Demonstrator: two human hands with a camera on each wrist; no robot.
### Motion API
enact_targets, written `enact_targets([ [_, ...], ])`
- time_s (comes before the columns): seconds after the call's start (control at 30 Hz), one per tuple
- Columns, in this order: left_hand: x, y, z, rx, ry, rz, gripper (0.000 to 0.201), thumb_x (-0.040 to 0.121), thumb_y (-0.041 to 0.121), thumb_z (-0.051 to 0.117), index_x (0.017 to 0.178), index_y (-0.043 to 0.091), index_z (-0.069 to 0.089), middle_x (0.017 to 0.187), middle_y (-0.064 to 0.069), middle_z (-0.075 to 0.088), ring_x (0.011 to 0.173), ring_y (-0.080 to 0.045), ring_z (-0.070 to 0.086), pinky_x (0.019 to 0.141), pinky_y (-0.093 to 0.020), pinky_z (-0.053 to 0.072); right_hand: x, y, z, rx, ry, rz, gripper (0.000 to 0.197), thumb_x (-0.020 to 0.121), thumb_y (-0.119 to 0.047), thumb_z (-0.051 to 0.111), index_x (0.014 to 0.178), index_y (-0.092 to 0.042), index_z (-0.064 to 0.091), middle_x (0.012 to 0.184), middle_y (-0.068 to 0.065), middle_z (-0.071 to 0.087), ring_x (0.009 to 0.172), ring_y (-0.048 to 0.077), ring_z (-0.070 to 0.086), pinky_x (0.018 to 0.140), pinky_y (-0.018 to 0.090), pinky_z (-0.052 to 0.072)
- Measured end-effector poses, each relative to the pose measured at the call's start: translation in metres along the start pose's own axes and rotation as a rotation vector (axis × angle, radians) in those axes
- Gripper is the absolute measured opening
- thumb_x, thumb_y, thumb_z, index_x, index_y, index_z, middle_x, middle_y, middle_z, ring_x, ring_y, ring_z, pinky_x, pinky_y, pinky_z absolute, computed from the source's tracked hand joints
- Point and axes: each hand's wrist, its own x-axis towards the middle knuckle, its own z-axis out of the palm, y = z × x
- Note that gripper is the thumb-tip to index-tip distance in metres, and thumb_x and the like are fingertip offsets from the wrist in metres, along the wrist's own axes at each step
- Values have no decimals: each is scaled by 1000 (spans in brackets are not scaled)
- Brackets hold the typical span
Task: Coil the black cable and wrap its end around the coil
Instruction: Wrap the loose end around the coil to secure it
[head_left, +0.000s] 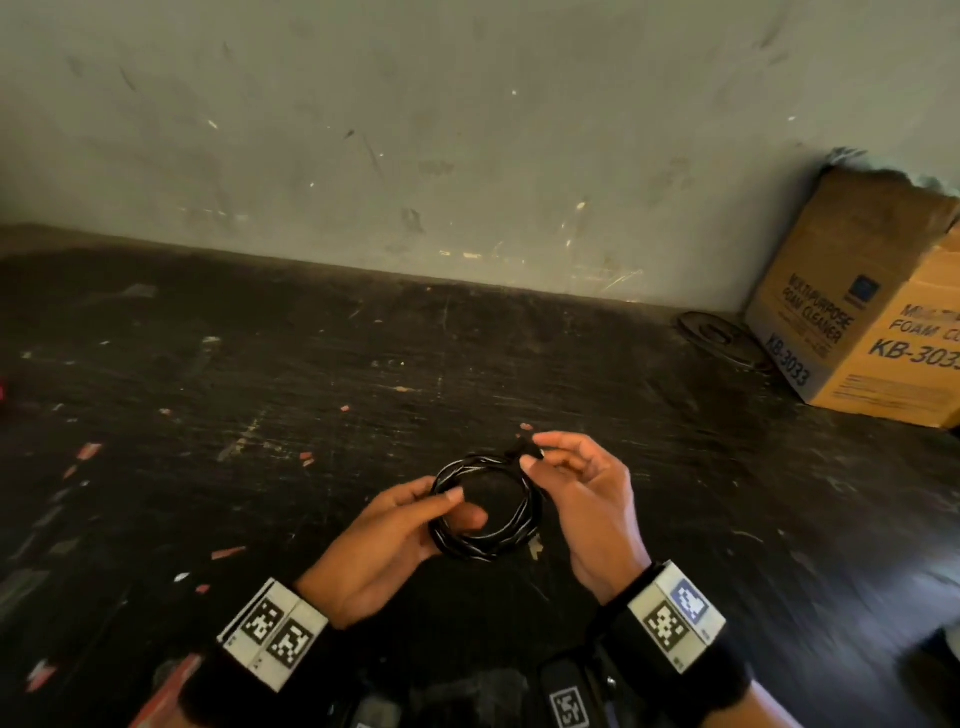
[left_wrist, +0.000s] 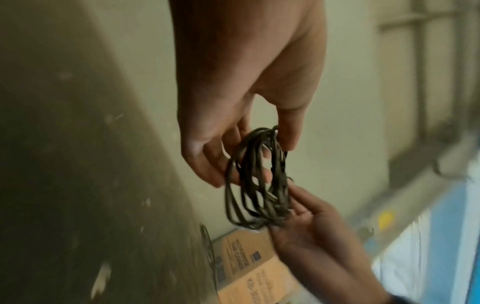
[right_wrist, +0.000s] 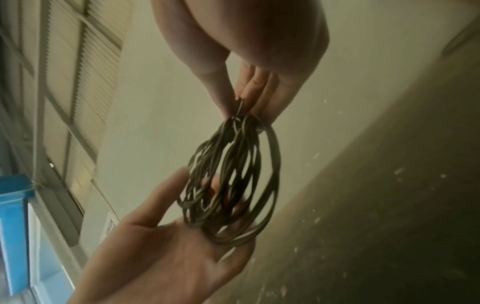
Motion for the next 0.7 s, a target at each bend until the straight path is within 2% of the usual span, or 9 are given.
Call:
enact_targets([
  [0.07,-5,-8,-11,-213,58,-39,14,76,15,61,79,3,68,65,-12,69,68,-23,72,74,-38,58,-1,12,9,-49,-54,49,26,82,0,69,96,-21,67,95,16,71,91,27,70,87,42,56],
  [0.13,-10,-14,-25,-343,147,-30,16,75,18,62,77,2,64,48,-2,53,44,-13,59,56,-29,58,-5,26,22,-94,-146,88,29,81,2,70,97,-22,64,87,13,68,84,23,68,84,38,55],
  [0.23,-22,-22,-55,-373,250,10,21,77,24,59,72,4,57,37,7,33,27,-4,32,33,-18,34,-11,52,46,-163,-297,123,31,79,6,70,93,-21,61,75,6,64,75,17,63,72,26,52],
  [0.3,-33,-27,-77,-334,363,36,32,84,33,53,64,8,56,36,7,30,25,-4,26,32,-18,22,-16,68,63,-223,-405,128,31,78,6,72,89,-21,61,71,-1,63,71,12,63,68,17,52],
  [0.37,-42,-35,-101,-256,575,64,37,91,37,49,61,14,52,34,7,31,22,-5,26,30,-14,17,-22,83,80,-260,-543,118,29,77,4,74,86,-20,61,70,-1,64,69,12,63,67,14,52],
  [0.43,-54,-41,-121,-156,796,100,33,95,30,46,66,16,49,30,7,34,21,-4,33,29,-10,21,-29,100,94,-338,-705,121,21,78,-1,74,88,-16,65,72,0,65,70,12,63,69,13,51],
  [0.5,-67,-47,-138,-110,911,155,31,98,24,42,70,14,48,25,6,34,20,-3,35,27,-10,31,-35,118,102,-494,-839,88,14,80,-7,74,94,-10,70,74,-3,65,69,10,61,69,17,50],
  [0.6,-95,-54,-158,3,1012,175,34,100,18,37,68,13,48,25,6,36,19,-2,31,26,-8,23,-46,145,116,-819,-1066,-41,26,79,-20,75,104,-14,70,89,-3,65,75,10,60,76,29,52],
  [0.7,-115,-49,-147,92,982,199,31,101,9,34,73,7,48,27,2,42,20,-3,39,24,-11,32,-55,160,126,-1153,-1187,-189,35,80,-23,70,114,-21,62,115,4,60,103,19,61,90,33,50],
])
